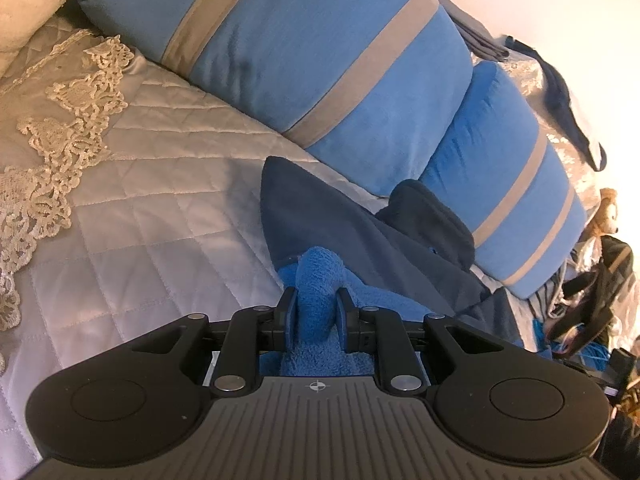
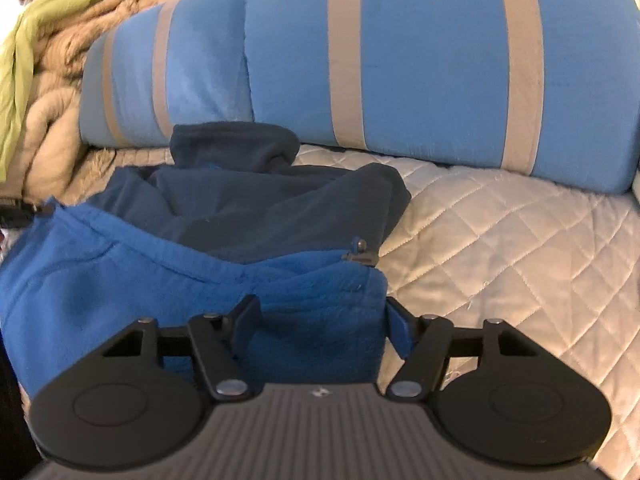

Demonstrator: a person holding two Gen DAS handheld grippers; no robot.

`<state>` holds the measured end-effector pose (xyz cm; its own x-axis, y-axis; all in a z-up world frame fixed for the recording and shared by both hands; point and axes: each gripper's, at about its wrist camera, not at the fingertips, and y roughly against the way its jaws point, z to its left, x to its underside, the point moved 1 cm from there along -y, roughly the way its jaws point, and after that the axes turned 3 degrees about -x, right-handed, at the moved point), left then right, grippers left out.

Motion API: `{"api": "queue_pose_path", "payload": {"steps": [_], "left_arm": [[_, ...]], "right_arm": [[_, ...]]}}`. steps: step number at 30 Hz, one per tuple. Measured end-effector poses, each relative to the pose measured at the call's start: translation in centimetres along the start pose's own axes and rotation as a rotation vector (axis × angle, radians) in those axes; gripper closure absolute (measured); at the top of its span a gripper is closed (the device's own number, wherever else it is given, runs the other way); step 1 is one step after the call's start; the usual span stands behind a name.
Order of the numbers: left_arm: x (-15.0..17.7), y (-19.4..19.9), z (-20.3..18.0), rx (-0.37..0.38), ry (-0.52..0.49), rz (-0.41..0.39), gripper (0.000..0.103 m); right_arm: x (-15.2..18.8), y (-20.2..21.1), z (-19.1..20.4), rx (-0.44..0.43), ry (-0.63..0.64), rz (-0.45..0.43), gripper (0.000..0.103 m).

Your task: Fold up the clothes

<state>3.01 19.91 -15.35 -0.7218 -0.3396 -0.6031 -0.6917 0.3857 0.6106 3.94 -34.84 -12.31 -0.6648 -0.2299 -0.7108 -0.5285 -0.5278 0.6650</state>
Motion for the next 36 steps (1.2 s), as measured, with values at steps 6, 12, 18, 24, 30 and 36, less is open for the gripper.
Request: {"api": "queue_pose_path", "payload": {"steps": [6, 12, 18, 24, 30, 36], "left_arm": [[0.0, 0.2, -0.1, 0.007, -0.001, 0.0, 0.082], [0.0, 0.4, -0.3, 0.016, -0.001, 0.0, 0.082], [0.0, 0.9, -0.5, 0.028, -0.003, -0.004, 0.082], [0.0, 1.1, -0.4, 0.035, -0.004, -0.004, 0.082], [0.1, 1.1, -0.5, 0.036, -0.008, -0.006, 0.08], [0.1, 1.6, 0.2, 0.052, 0.008, -0.006, 0.066]], "right_arm": [[-0.1, 0.6, -0.2, 0.008, -0.001, -0.023, 0.061], [-0.1, 1.0, 0.5, 0.05, 0.044, -0.033, 0.082], [0.0, 0.3, 2.0, 0.125, 0.134, 0.004, 0.076], [0.4, -0.4, 3.5, 0.182, 0.252, 0.024, 0.075], [0.8, -0.4, 5.0, 0.234, 0.355, 0.009, 0.086], [-0.3, 1.6, 0.3, 0.079, -0.044, -0.106, 0.089]]}}
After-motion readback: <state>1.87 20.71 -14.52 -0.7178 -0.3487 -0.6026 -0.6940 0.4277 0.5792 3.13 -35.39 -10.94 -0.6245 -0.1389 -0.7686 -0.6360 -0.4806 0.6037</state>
